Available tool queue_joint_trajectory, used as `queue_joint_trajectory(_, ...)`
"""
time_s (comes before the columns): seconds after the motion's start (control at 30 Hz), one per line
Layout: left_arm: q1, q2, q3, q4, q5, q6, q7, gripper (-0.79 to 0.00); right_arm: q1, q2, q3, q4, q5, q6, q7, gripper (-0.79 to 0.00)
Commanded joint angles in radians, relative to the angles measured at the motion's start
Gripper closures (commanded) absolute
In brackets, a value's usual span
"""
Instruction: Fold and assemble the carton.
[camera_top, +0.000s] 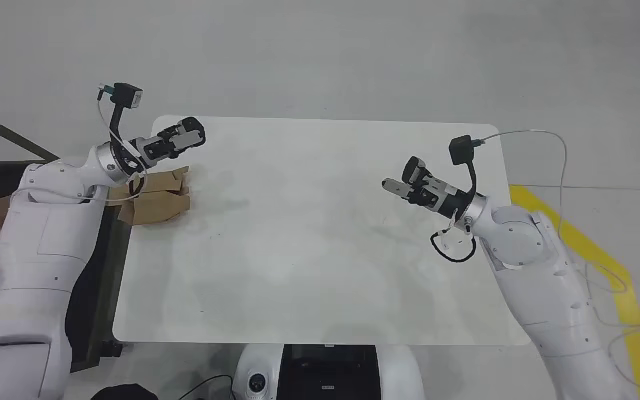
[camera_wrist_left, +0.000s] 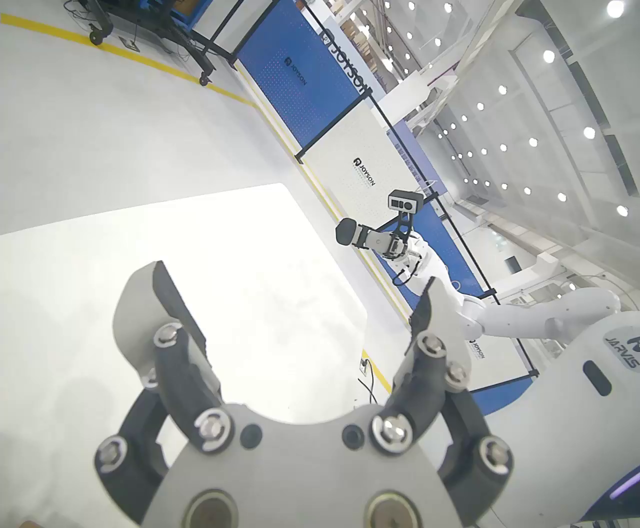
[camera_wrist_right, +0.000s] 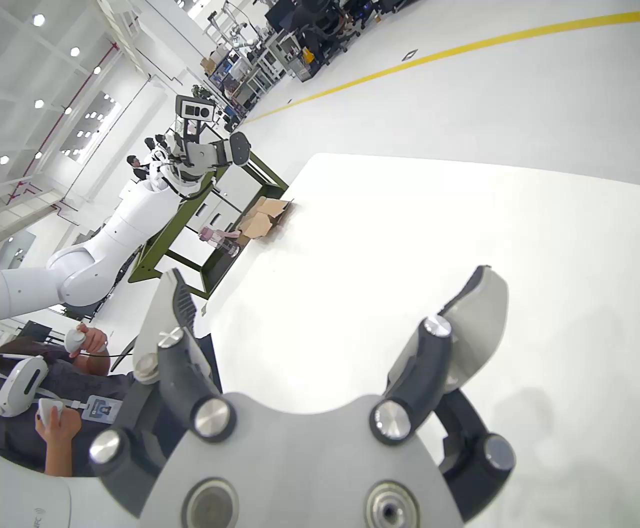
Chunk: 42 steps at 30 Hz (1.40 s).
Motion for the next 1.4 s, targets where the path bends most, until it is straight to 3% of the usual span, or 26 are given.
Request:
queue_joint_trajectory(0.0,0.000,0.000,0.000,0.000,0.000,0.000,0.000,-0.785,0.000,0.000,0.000,0.000,0.000,0.000,0.000,-0.784)
queue_joint_trajectory(0.4,0.000,0.000,0.000,0.000,0.000,0.000,0.000,-0.784,0.000,0.000,0.000,0.000,0.000,0.000,0.000,-0.785)
queue_joint_trajectory(0.5,0.018,0.000,-0.005,0.000,-0.011,0.041,0.029,-0.785,0.000,0.000,0.000,0.000,0.000,0.000,0.000,-0.785)
queue_joint_trajectory(0.7,0.044,0.013,-0.079,0.069,-0.029,0.117,0.087,-0.785,0.000,0.000,0.000,0.000,0.000,0.000,0.000,-0.785)
queue_joint_trajectory(1.13,0.092,0.057,-0.287,0.280,-0.028,0.161,0.181,-0.785,0.000,0.000,0.000,0.000,0.000,0.000,0.000,-0.785)
queue_joint_trajectory(1.37,0.113,0.074,-0.367,0.372,0.001,0.197,0.288,-0.785,0.000,0.000,0.000,0.000,0.000,0.000,0.000,-0.785)
